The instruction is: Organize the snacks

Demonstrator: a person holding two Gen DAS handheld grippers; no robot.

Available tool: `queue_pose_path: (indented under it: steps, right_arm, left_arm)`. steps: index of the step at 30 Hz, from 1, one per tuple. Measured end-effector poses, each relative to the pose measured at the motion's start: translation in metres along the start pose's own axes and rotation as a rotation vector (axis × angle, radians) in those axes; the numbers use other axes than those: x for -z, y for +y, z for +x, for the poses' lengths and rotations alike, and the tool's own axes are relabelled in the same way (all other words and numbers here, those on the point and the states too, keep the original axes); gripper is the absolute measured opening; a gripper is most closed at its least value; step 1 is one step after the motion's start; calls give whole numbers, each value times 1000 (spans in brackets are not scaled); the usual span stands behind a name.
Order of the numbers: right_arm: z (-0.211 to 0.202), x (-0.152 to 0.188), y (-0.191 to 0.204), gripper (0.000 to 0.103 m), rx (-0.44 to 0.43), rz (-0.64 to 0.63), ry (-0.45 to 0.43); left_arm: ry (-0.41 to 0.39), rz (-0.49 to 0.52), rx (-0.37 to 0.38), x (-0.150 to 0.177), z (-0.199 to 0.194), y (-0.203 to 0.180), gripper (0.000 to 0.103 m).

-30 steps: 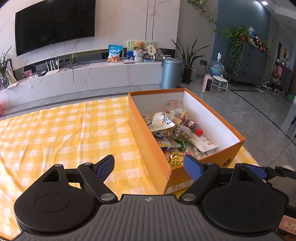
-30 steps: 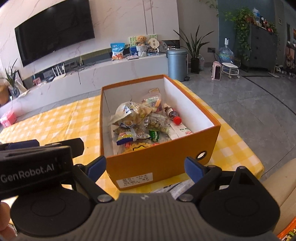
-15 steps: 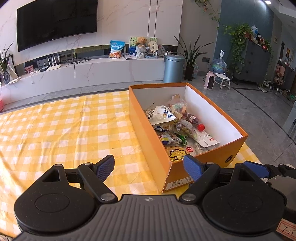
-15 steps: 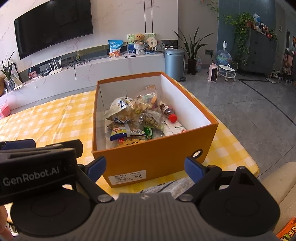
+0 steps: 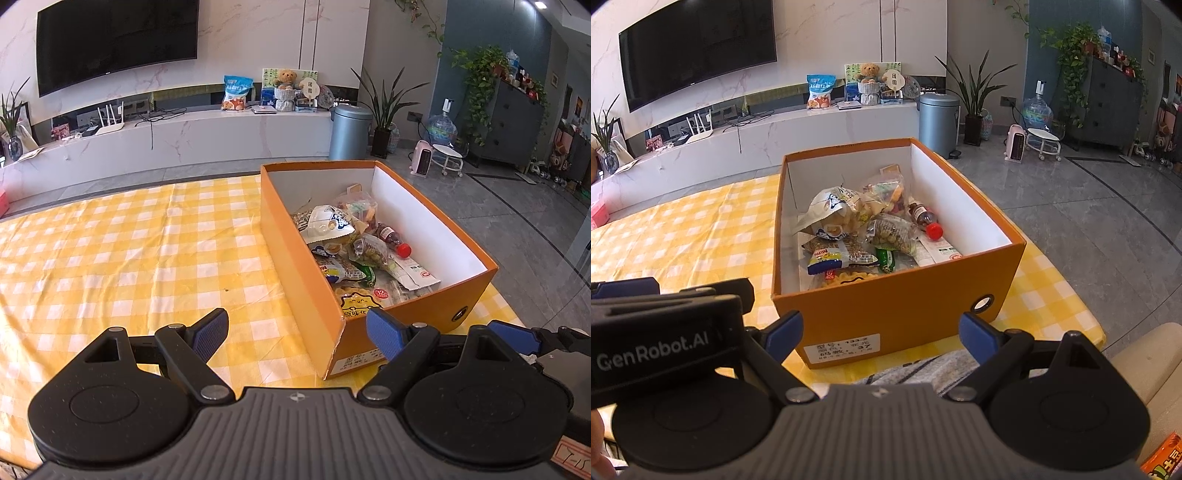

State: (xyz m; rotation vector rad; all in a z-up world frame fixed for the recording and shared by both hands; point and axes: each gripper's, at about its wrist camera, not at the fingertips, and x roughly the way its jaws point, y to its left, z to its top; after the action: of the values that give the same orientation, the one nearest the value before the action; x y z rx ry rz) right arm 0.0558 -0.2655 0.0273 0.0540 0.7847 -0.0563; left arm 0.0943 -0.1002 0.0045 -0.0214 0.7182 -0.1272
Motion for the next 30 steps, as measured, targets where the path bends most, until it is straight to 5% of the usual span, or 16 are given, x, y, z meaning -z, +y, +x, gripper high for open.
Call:
queue_pose_path:
  steps: [30]
  right_arm:
    - [-2, 2, 6, 88, 19, -21, -13]
  left_arm:
    - [-13, -26, -2, 2, -3, 4, 99]
